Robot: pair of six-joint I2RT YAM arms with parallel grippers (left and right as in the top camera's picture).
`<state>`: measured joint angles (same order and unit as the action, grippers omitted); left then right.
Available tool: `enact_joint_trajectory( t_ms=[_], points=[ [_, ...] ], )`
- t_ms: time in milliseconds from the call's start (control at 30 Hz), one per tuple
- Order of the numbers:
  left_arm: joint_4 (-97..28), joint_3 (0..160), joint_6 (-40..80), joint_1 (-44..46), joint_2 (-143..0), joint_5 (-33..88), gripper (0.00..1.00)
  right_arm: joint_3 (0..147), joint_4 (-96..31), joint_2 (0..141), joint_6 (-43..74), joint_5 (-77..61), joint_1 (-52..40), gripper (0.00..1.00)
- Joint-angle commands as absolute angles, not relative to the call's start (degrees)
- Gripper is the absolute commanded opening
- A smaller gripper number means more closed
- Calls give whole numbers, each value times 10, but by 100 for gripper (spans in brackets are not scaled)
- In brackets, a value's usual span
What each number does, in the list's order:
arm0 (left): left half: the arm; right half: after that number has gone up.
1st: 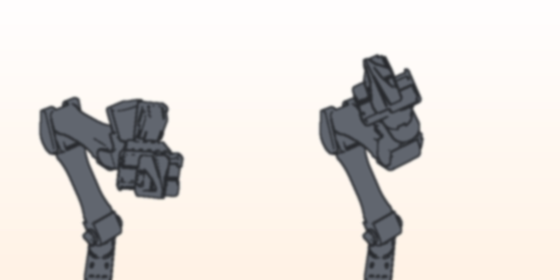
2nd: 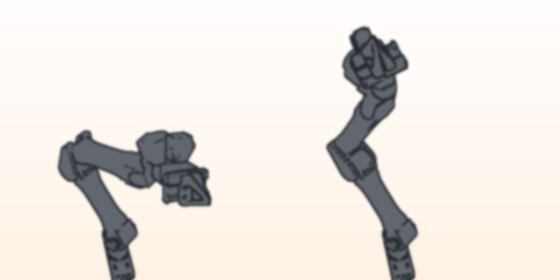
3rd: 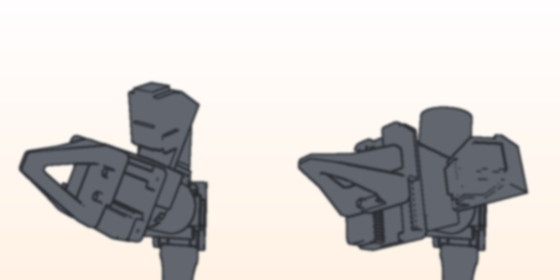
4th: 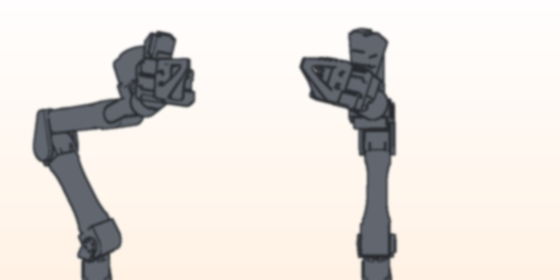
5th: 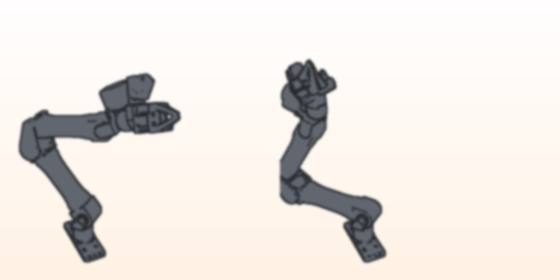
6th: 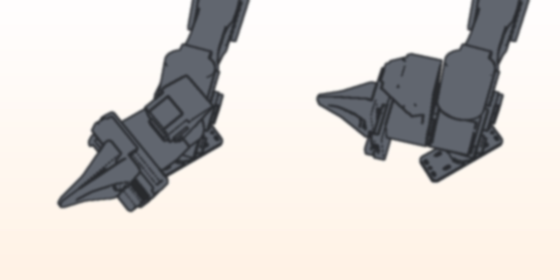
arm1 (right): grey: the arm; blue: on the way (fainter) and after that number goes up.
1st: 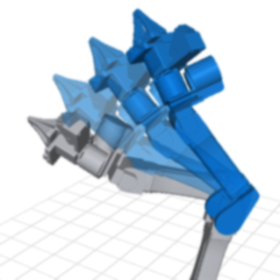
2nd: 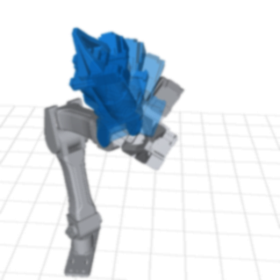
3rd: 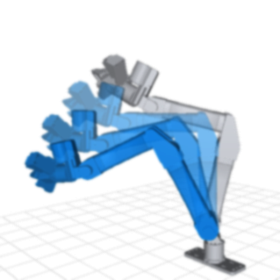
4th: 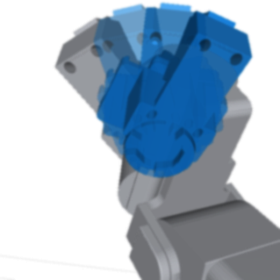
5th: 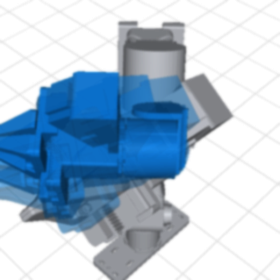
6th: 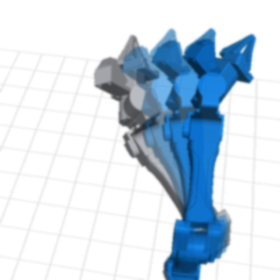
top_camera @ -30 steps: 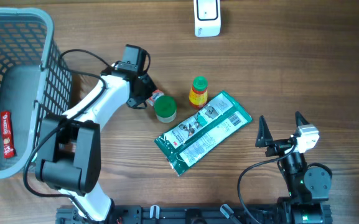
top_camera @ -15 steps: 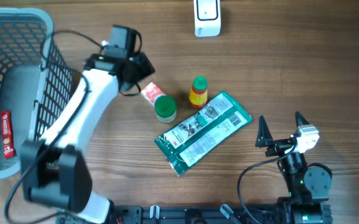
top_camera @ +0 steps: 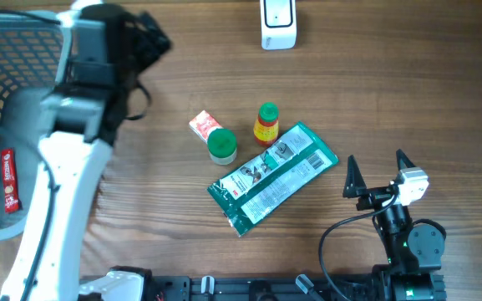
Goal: Scan the item barcode
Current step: 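Set the orange box down left of the Knorr jar and release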
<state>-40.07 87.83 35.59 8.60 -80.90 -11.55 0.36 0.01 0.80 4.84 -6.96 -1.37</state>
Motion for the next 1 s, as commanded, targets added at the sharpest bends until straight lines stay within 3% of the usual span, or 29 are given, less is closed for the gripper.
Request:
enact_joint_trajectory(
  t_ms=[0,233,533,833,967],
  points=[
    [-403,904,347,20,-776,-146,99,3,3,6,45,-59,-16,100],
    [-457,905,361,-124,-767,-143,100,3,3,6,45,-59,-16,100],
    [-542,905,487,-294,-795,-57,100,3,3,6,45,-59,-16,100],
    [-556,903,490,-329,-846,-58,100,3,3,6,45,-59,-16,100],
    [-597,903,616,-336,-868,-58,100,3,3,6,45,-59,-16,100]
  ],
)
